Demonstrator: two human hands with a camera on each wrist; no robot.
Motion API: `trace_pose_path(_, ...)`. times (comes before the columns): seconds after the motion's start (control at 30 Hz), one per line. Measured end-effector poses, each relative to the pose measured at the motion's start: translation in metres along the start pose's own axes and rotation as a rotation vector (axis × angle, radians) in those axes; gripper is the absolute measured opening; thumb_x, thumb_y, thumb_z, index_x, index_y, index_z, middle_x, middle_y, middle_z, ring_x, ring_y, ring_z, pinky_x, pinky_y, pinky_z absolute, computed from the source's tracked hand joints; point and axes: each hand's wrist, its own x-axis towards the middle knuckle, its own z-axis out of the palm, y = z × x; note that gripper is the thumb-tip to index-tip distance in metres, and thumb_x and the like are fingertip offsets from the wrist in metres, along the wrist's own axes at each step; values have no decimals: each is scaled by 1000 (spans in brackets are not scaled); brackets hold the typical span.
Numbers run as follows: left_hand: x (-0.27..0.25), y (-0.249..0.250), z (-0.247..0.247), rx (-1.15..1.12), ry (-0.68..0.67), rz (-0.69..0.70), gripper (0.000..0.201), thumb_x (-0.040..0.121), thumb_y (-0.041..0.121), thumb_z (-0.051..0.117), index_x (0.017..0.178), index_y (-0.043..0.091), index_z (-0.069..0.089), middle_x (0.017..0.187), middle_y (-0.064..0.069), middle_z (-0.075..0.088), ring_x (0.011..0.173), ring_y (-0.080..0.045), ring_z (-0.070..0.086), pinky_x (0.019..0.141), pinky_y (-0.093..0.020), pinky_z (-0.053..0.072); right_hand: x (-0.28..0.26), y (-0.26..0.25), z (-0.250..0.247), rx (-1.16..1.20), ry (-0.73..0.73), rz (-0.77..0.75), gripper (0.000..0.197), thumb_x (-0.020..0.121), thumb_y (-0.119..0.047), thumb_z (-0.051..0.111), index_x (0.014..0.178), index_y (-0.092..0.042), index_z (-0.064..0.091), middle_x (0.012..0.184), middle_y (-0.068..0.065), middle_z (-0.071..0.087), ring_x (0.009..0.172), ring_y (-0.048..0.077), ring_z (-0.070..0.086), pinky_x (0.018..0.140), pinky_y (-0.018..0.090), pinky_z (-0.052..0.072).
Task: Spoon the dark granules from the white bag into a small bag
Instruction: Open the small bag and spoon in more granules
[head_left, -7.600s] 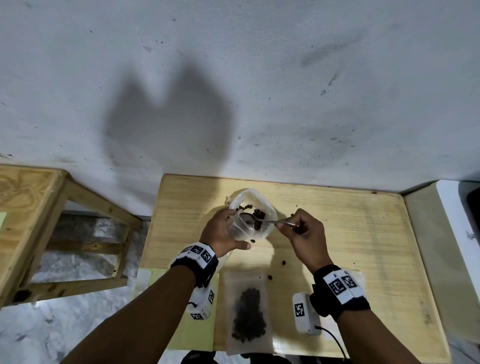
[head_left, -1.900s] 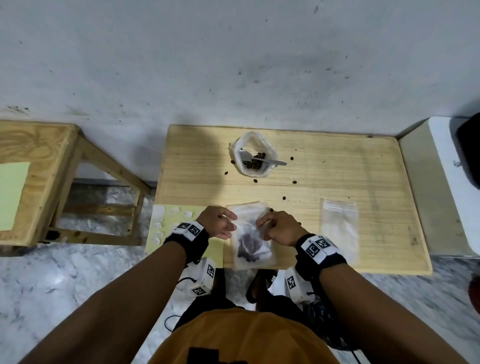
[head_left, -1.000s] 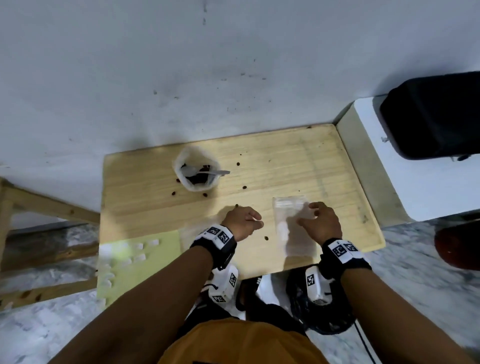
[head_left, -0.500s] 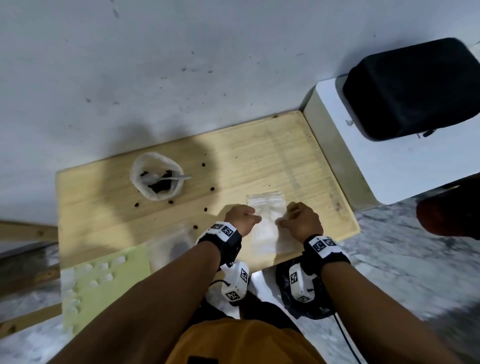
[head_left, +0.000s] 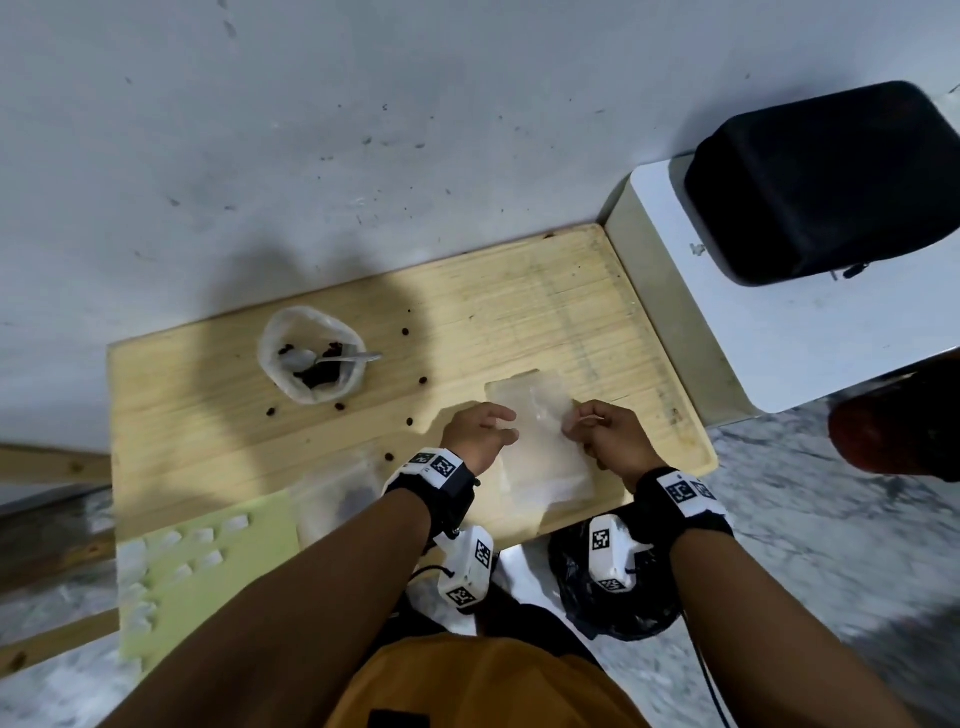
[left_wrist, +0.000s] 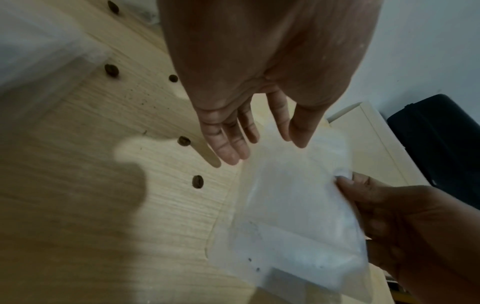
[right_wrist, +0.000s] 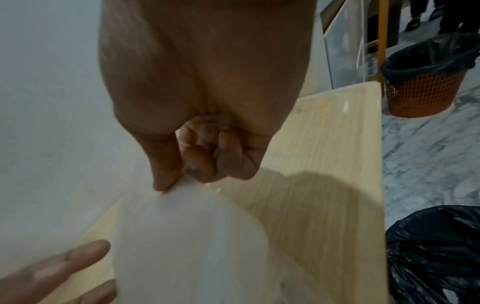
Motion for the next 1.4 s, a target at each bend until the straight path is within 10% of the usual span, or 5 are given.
trace_pose_path(0.33,-29,18,-55,-88,196,267,23,88,0,62,82,20,71,92,-3,64,72,-24,65,57,-17,44,-18,-55,28,-105,-264,-6,21,82,3,71,94,-14,69,67,1,55,53,13,44,45,20,27)
trace_pose_path(0.5,-48,9,-106,210,103,382,28,89,-3,57,82,20,71,84,4,65,78,-22,63,60,-16,39,-30,-97,75,-217,-241,-175,22,85,8,66,106,2,72,77,-5,65,49,-14,53,43,4,36)
trace_pose_path(0.73,-77,-16,-167,145,284,392,27,82,-11,56,79,8,74,67,15,63,52,13,53,59,-9,37,-41,-122,147,-454,-550,-121,12,84,-9,73,95,-12,78,50,-11,50,47,8,32,45,20,23)
trace_pose_path(1.07,-95,-45,-215,235,695,450,16,69,42,77,76,34,66,95,13,58,93,-16,59,83,-39,48,-57,-139,213,-344,-519,-253,12,81,9,73,93,6,72,44,-16,58,38,-5,49,40,6,35)
trace_pose_path(1.4,-101,-38,-221,264,755,321,33,71,60,74,59,33,59,85,14,57,89,-7,56,81,-30,39,-59,-121,242,-191,-491,-354,14,74,1,83,84,-5,75,76,1,73,66,4,65,62,12,48)
